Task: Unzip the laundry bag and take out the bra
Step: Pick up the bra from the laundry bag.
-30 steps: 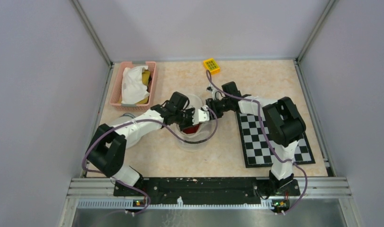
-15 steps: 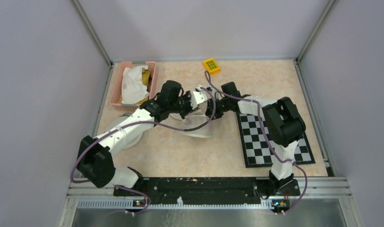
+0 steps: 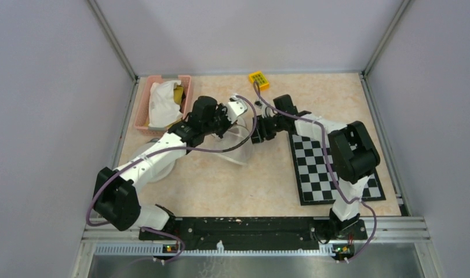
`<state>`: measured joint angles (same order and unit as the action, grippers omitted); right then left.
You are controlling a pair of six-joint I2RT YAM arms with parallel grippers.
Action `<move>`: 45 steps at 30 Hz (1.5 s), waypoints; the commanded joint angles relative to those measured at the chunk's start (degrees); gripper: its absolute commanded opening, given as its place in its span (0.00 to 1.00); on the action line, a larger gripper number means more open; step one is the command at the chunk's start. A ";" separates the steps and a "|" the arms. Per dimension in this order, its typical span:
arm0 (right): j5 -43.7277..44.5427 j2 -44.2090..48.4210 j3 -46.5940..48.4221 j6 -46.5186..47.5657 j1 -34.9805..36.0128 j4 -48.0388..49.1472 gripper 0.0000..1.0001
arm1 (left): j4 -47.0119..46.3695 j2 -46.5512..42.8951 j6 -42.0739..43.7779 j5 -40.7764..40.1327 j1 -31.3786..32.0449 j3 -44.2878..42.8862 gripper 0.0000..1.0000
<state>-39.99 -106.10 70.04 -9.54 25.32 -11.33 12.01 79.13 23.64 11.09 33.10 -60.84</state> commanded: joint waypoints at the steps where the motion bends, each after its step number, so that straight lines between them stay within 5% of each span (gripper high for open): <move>1: -1.02 8.01 7.89 -0.79 -6.91 -3.13 0.55 | -2.98 -3.12 -7.13 3.95 0.02 4.86 0.00; 9: -7.58 18.57 -4.71 0.92 -9.72 -13.84 0.56 | -8.25 0.58 -25.18 6.10 -0.12 11.02 0.00; 15: -7.94 24.28 -15.95 3.21 -9.84 -14.11 0.60 | -13.46 7.30 -41.95 7.20 -0.14 7.55 0.00; 21: -8.58 23.77 -21.15 -0.48 -9.74 -6.88 0.61 | -13.76 10.89 -49.91 8.36 -2.82 3.44 0.00; 26: -8.63 19.83 -22.23 -4.30 -8.71 0.71 0.60 | -15.57 10.36 -52.02 11.63 -5.54 5.15 0.00; 33: -8.40 16.43 -22.32 -14.10 -5.15 15.97 0.41 | -18.51 8.85 -52.44 14.00 -7.24 10.05 0.00; 45: -7.73 1.61 -20.20 -18.99 -3.40 27.53 0.41 | -19.66 8.64 -52.62 16.78 -9.33 10.17 0.00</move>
<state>-47.72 -100.44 47.31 -27.09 21.76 10.63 -3.99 90.24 -28.64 26.22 24.43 -50.65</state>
